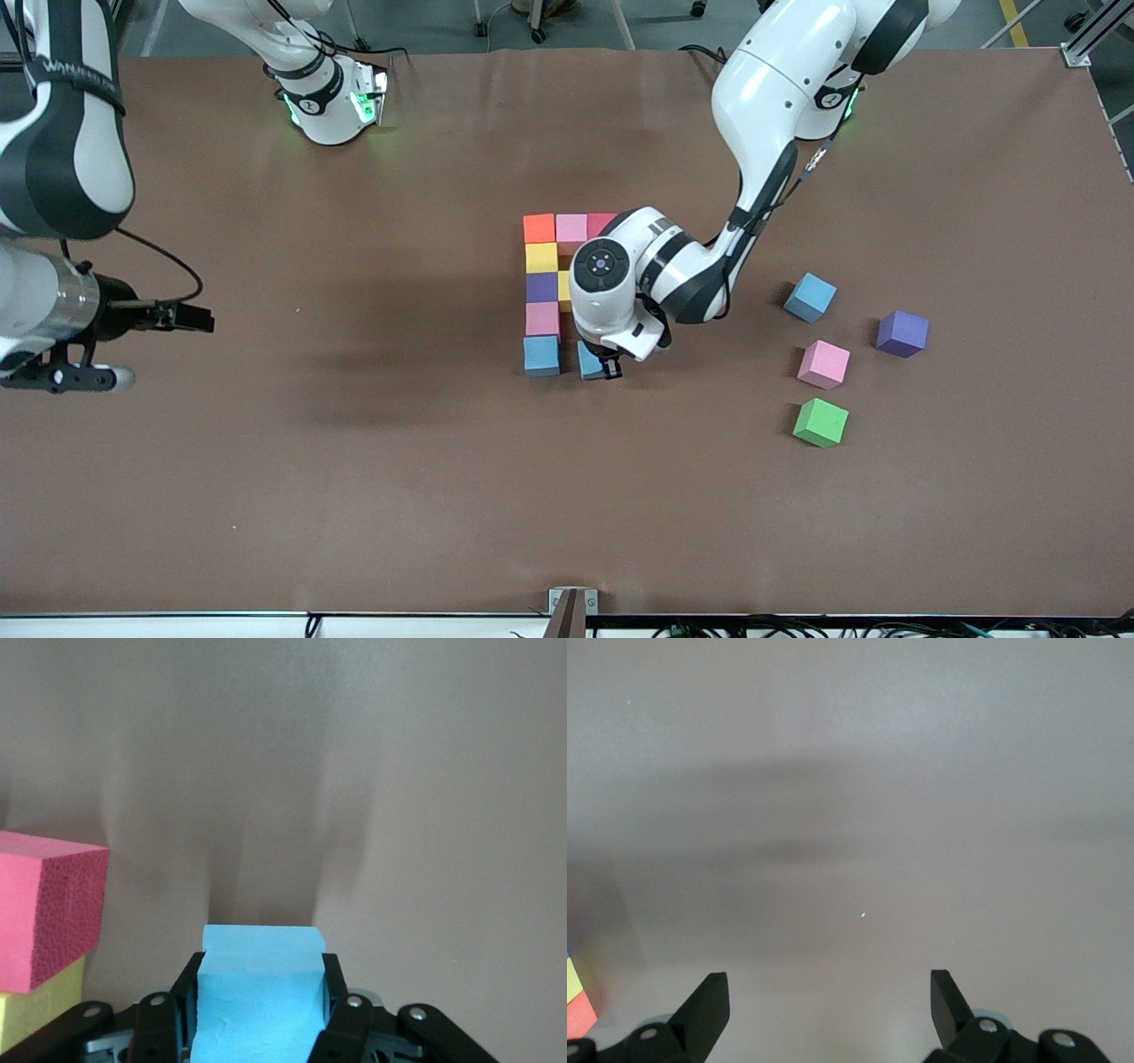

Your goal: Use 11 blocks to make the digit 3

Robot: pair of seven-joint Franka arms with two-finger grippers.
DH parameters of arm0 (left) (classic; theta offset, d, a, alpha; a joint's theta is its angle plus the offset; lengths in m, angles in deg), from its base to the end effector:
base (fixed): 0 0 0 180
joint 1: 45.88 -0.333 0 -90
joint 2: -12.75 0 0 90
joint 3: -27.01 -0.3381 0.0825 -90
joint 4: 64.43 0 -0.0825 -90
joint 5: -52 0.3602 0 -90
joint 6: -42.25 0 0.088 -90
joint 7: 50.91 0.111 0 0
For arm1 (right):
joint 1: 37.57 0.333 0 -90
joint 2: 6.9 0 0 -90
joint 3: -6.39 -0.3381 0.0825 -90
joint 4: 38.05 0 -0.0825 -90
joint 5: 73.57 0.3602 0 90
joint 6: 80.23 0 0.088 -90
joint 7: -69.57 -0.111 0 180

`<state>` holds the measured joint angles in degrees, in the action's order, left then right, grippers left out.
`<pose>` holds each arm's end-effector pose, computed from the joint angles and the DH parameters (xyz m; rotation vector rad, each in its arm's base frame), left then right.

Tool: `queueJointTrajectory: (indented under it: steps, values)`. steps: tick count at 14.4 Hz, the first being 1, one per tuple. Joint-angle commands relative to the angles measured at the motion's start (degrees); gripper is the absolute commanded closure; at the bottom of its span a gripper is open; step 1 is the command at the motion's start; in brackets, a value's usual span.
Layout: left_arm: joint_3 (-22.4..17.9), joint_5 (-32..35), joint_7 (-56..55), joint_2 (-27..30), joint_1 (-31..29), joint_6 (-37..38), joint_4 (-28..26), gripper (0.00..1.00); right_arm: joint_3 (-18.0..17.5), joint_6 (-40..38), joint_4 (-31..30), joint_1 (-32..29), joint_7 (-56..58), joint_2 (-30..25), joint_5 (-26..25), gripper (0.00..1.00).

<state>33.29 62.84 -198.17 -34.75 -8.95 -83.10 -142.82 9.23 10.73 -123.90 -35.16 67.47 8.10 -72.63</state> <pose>0.5519 -0.4821 0.2469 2.0206 2.3983 0.1149 0.6041 0.0008 0.5271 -3.1283 0.0708 0.2703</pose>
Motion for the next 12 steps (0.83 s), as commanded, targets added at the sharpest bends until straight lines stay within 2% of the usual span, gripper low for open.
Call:
queueJointTrajectory:
  steps: [1, 3, 8, 10, 12]
  values:
    - [-0.8, 2.1, -1.9, -0.7, 1.8, -1.6, 0.0, 0.73, -1.1, 3.5, -10.6, -1.3, 0.3, -9.6, -1.0, 0.0]
    - [-0.8, 2.3, -2.1, -0.6, 1.9, -1.7, 0.0, 0.73, -1.3, 3.0, -10.6, -1.7, 0.3, -11.0, -3.6, 0.0]
    - [-0.8, 2.4, -2.1, -0.8, 2.3, -1.9, 0.0, 0.73, -2.4, -1.3, -7.9, -3.6, 1.7, -13.2, -4.2, 0.0]
    - [-0.8, 2.9, -2.1, -0.8, 2.3, -3.0, 0.0, 0.73, -3.9, -1.5, -6.9, -5.2, 6.9, -12.9, -4.9, 0.0]
    - [-0.8, 3.7, -2.1, -1.1, 2.4, -3.2, 0.0, 0.73, -5.6, -1.7, -6.0, -6.6, 7.0, -12.8, -5.0, 0.0]
